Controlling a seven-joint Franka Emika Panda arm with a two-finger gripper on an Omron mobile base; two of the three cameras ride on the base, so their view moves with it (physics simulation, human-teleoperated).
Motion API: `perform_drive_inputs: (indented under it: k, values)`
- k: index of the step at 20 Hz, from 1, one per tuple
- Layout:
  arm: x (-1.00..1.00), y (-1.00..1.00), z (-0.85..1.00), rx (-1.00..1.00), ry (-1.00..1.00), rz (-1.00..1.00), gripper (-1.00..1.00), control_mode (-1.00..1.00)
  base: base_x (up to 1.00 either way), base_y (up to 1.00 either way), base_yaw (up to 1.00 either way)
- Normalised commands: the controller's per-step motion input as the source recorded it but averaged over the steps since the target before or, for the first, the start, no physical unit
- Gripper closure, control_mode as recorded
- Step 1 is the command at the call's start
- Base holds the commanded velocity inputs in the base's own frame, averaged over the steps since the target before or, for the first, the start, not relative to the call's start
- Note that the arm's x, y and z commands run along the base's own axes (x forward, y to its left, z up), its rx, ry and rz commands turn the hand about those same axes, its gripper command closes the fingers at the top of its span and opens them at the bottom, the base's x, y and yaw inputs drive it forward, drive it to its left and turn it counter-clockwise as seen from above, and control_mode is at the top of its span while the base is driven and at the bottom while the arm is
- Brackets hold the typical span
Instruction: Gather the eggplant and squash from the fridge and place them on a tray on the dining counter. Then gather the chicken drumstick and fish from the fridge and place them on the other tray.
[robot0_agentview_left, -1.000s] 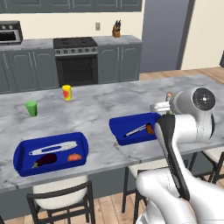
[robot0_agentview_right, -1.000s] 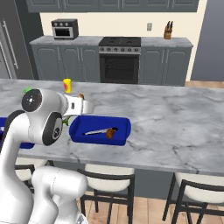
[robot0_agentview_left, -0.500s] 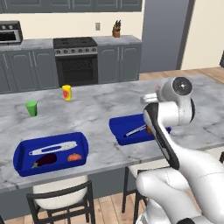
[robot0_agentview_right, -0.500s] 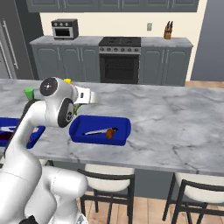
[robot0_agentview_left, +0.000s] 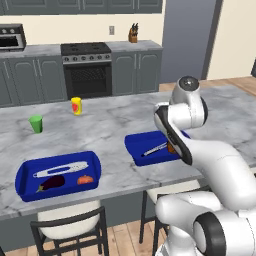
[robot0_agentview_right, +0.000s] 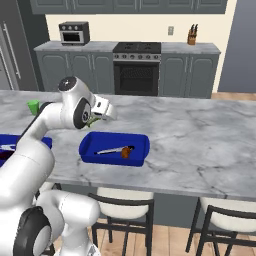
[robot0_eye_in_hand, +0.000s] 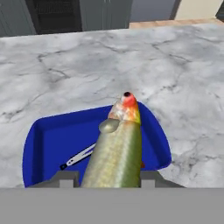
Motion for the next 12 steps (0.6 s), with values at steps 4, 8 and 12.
perform_drive_inputs:
  k: [4,8,12]
  values:
    - [-0.02,0.05,-0.55,0.09,0.03,-0.23,1.00,-1.00,0.00,0.00,0.00]
    - [0.05,0.17,-0.45,0.16,-0.01,-0.19,1.00,-1.00,0.00,0.00,0.00]
    - [0.03,0.23,-0.29,0.17,0.00,-0.20,1.00,-1.00,0.00,0.00,0.00]
